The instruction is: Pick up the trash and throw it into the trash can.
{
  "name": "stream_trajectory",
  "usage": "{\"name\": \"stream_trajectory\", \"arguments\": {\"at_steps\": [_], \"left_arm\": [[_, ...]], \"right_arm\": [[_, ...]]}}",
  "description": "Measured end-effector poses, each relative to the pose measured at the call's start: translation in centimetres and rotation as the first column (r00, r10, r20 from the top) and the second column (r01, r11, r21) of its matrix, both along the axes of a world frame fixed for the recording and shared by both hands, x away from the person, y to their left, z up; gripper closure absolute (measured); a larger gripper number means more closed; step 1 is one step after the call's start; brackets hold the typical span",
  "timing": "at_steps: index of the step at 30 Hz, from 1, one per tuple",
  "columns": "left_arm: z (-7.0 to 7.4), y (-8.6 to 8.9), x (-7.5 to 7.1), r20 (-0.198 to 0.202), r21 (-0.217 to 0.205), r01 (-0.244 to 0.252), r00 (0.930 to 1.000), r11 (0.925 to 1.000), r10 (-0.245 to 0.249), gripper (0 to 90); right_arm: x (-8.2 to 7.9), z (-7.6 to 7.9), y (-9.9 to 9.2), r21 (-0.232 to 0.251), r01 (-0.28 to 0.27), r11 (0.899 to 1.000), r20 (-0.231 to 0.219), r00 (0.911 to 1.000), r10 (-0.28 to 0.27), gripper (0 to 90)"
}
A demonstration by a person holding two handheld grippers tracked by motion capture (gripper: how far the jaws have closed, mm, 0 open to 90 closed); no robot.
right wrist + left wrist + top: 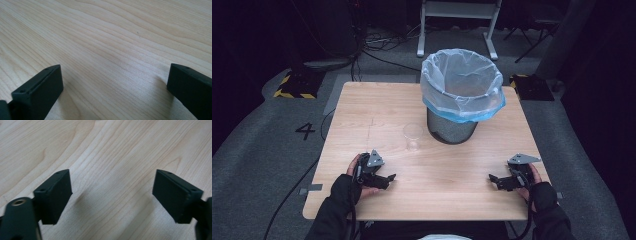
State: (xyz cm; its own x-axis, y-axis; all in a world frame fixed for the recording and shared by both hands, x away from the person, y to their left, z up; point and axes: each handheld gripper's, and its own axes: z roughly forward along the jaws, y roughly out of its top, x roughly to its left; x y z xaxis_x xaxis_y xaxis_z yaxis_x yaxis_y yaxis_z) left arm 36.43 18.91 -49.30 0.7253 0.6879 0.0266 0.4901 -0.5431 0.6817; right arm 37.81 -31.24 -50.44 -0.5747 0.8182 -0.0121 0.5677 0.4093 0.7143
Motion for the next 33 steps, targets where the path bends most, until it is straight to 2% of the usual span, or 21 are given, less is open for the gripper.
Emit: {"name": "stream_trajectory", "arguments": {"at_steps": [3, 7, 10, 14, 23, 27, 28, 33], "left_arm": [[0.2, -0.1, -0.1, 0.026, 0.013, 0.01, 0.9996, 0.9999, -0.011, 16.4], [0.6, 0.1, -0.1, 0.031, -0.016, 0.0, 0.9995, 0.9999, 0.001, 15.9], [0.9, 0.2, -0.1, 0.044, -0.007, 0.008, 0.999, 0.9999, -0.008, 16.9], [1.4, 0.3, 0.0, 0.059, -0.025, 0.007, 0.9982, 0.9997, -0.005, 16.9], [2.7, 0.4, 0.1, 0.102, -0.024, -0.001, 0.9948, 0.9997, 0.004, 16.6], [3.3, 0.2, 0.4, 0.094, -0.024, 0.019, 0.9954, 0.9995, -0.016, 16.6], [3.5, 0.1, 0.4, 0.096, -0.013, 0.021, 0.9952, 0.9997, -0.02, 16.9], [4.1, -0.4, 0.7, 0.103, -0.016, 0.031, 0.9943, 0.9994, -0.029, 17.1]], "right_arm": [[0.0, 0.0, 0.0, 0.0, 0.0, 1.0, 0.0, 1.0, 0.0, 0.4], [0.0, 0.0, 0.0, 0.0, -0.001, 1.0, 0.0, 1.0, 0.001, 0.4], [0.0, 0.0, 0.0, 0.0, -0.001, 1.0, 0.001, 1.0, 0.001, 0.4], [0.0, 0.0, 0.0, 0.0, -0.001, 1.0, 0.0, 1.0, 0.001, 0.4], [0.0, 0.0, 0.0, 0.0, -0.001, 1.0, 0.001, 1.0, 0.001, 0.4], [0.0, 0.0, 0.0, 0.0, -0.001, 1.0, 0.001, 1.0, 0.001, 0.3], [0.0, 0.0, 0.0, 0.0, -0.001, 1.0, 0.001, 1.0, 0.001, 0.4], [0.0, 0.0, 0.0, -0.001, -0.001, 1.0, 0.001, 1.0, 0.001, 0.4]]}}
